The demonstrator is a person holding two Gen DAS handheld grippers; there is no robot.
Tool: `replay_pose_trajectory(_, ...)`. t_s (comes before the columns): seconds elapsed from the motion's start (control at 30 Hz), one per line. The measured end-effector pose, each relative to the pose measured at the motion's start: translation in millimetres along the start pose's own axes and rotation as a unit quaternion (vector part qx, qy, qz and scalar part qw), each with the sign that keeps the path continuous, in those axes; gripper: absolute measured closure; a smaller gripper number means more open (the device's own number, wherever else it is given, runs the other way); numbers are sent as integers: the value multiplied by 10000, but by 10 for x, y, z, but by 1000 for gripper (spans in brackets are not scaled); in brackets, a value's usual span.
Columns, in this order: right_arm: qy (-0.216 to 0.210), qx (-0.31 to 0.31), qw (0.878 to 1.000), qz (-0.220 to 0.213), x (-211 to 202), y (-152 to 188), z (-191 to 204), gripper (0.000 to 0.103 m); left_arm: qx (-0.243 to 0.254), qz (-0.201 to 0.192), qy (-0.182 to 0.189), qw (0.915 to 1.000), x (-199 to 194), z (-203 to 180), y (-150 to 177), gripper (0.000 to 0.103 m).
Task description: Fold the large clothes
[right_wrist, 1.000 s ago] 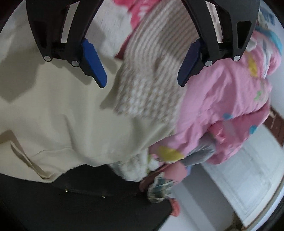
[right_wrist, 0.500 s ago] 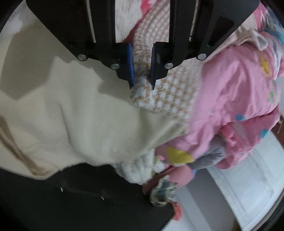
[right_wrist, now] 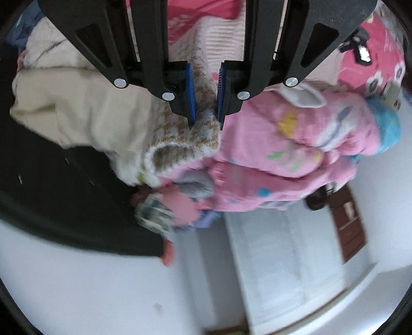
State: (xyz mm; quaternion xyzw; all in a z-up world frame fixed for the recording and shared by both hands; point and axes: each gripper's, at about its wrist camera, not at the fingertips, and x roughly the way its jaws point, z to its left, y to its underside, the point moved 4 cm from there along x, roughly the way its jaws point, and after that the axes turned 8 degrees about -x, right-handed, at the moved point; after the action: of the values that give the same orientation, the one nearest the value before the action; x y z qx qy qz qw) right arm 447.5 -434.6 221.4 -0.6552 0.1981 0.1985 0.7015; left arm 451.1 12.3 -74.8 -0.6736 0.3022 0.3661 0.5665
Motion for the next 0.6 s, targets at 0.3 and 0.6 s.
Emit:
replay_pose_trajectory(0.3,-1228,-645,9901,-236,272,-193,2047,88,-394,209,424,9981,-192,527,29,68)
replay_pose_trajectory(0.6,-2615,-1432,9449,1350,1563,1007,4104,64,-749,173,559,9955,-412,1126,-41,73)
